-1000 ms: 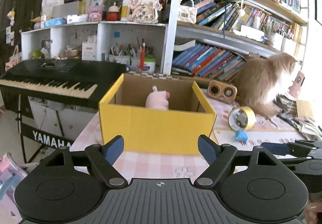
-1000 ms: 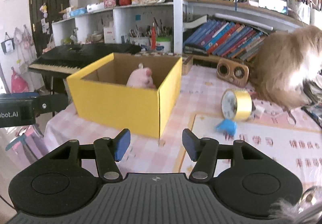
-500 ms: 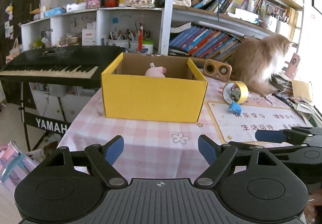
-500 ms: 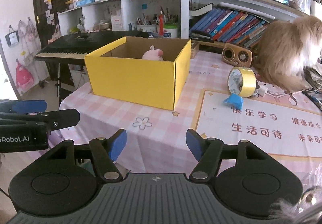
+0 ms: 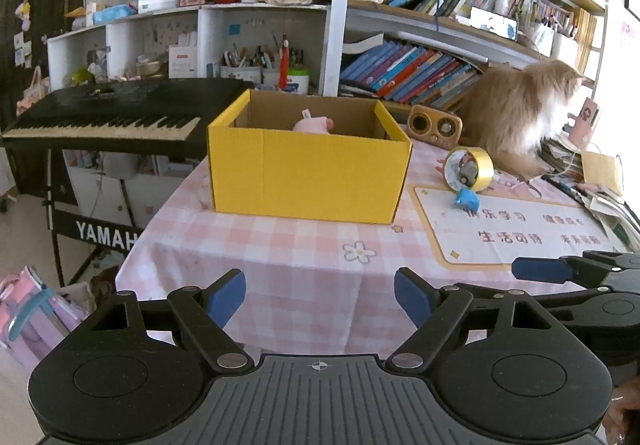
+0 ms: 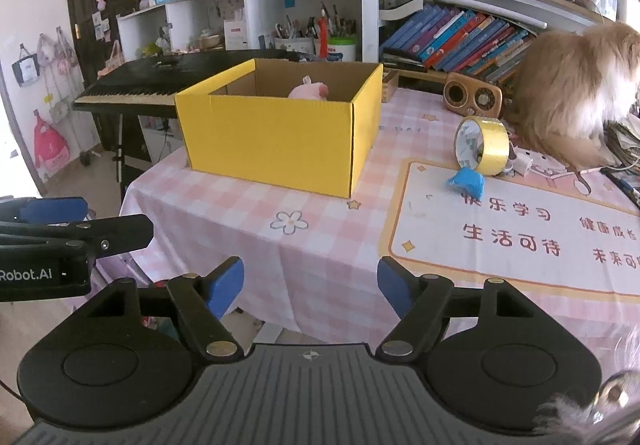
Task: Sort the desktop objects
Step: 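Withdraw both tools from the yellow box back over the table, then grasp the blue soft item with the left gripper while the right approaches the white charger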
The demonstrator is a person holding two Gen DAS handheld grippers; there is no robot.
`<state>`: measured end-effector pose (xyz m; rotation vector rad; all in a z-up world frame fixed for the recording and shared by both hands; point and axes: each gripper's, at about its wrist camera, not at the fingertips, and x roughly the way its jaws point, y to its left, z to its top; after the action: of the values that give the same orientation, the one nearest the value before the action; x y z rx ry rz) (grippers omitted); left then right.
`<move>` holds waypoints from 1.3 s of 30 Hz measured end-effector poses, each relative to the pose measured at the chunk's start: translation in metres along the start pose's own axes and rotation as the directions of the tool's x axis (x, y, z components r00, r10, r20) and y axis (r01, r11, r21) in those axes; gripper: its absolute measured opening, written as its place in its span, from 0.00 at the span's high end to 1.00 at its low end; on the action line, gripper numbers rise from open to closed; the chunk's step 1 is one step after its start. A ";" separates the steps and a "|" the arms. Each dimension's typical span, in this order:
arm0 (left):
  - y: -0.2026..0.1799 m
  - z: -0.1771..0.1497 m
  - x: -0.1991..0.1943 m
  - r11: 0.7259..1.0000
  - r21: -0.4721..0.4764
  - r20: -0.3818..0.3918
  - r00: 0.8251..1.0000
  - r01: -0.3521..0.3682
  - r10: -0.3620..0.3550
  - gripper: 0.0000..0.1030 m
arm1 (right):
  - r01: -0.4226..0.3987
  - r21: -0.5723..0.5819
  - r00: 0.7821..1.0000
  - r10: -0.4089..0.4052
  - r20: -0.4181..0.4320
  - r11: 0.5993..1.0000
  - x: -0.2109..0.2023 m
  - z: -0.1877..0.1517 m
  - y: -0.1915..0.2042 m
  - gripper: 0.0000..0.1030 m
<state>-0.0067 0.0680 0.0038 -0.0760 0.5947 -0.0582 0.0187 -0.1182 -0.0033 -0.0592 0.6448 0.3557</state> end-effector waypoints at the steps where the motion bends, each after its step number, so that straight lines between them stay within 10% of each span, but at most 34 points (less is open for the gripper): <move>1: -0.001 -0.001 0.000 1.000 0.000 -0.003 1.000 0.001 -0.001 0.18 | 0.000 0.000 1.000 0.000 -0.004 1.000 0.000 -0.002 0.000 0.30; 39: -0.116 0.015 0.074 0.948 0.169 -0.135 0.959 0.271 -0.250 0.18 | 0.264 0.171 0.963 -0.250 -0.102 0.949 -0.017 -0.025 -0.111 0.23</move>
<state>0.0590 -0.0522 -0.0145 0.0305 0.6859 -0.3769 0.0301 -0.2320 -0.0195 0.0192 0.7367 0.0408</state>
